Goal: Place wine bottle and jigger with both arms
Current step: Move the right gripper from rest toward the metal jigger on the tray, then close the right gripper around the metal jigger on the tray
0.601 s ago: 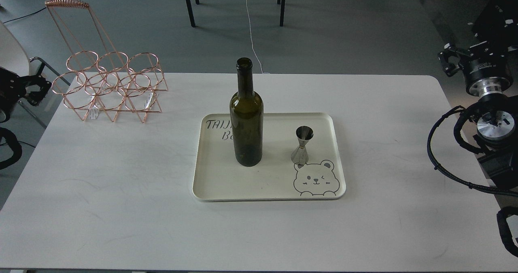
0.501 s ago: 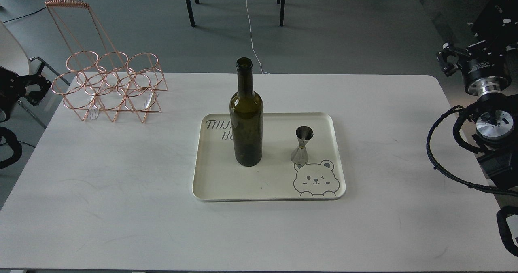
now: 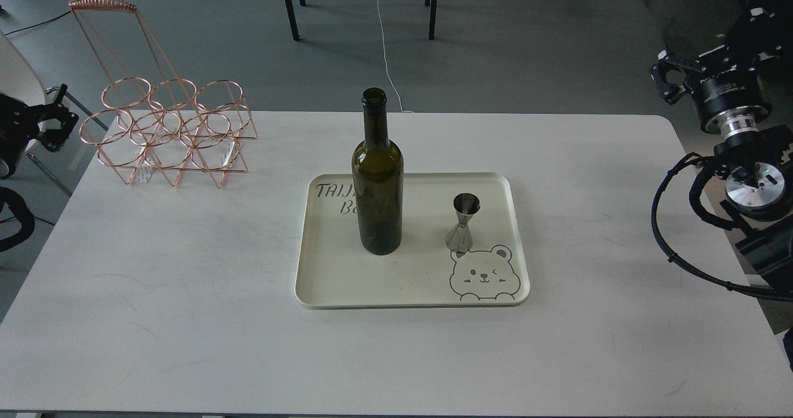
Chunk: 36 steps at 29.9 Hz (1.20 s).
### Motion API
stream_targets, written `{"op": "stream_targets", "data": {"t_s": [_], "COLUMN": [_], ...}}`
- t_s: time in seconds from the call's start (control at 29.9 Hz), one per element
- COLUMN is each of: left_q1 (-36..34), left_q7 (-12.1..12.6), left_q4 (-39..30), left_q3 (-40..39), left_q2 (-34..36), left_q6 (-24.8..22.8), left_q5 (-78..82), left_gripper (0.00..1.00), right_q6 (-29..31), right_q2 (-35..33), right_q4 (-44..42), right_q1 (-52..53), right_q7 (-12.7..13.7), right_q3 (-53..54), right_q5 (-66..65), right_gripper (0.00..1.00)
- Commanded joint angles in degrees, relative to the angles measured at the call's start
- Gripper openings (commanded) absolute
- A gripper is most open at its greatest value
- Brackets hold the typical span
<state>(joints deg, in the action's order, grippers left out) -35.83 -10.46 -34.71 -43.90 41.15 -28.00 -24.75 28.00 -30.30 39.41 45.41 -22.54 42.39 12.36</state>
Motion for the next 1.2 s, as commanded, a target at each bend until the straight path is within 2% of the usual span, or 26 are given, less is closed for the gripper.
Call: {"op": "stream_targets", "data": {"t_s": [0.0, 0.2, 0.33, 0.6, 0.7, 0.87, 1.04, 1.17], "left_q1": [0.0, 0.0, 0.0, 0.0, 0.0, 0.1, 0.2, 0.4], "left_q7": [-0.1, -0.1, 0.0, 0.0, 0.0, 0.0, -0.1, -0.2], "left_q4": [-0.1, -0.4, -0.5, -0.5, -0.5, -0.5, -0.5, -0.5], "left_q3": [0.0, 0.0, 0.1, 0.1, 0.1, 0.1, 0.0, 0.0], "left_q2": [0.2, 0.5, 0.6, 1.2, 1.3, 1.3, 1.4, 1.9], "left_q6": [0.0, 0.0, 0.0, 0.0, 0.0, 0.0, 0.0, 0.0], "left_q5": [0.1, 0.1, 0.1, 0.1, 0.1, 0.1, 0.1, 0.1], "left_gripper": [0.99, 0.99, 0.99, 0.99, 0.99, 0.99, 0.99, 0.99], "right_q6": [-1.8, -9.7, -17.4, -27.7, -32.2, -42.2, -48.1, -49.3], "right_q2": [-5.3, -12.2, -16.2, -23.0, -24.4, -23.5, -16.6, -11.5], "right_q4": [11.6, 27.2, 35.4, 46.3, 46.7, 43.1, 32.8, 27.3], "right_q1": [-2.0, -6.1, -8.4, -9.0, -9.0, -9.5, -10.0, -9.6], "right_q7": [0.0, -0.3, -2.9, -3.7, -5.1, -5.5, -5.5, -5.5], "right_q3": [-1.4, -5.8, -9.9, -18.3, -22.1, -28.9, -32.0, -32.1], "right_q5": [-6.5, -32.0, -48.0, -68.8, -79.7, -95.9, -102.4, -104.3], "right_gripper": [0.99, 0.99, 0.99, 0.98, 0.98, 0.98, 0.97, 0.92]}}
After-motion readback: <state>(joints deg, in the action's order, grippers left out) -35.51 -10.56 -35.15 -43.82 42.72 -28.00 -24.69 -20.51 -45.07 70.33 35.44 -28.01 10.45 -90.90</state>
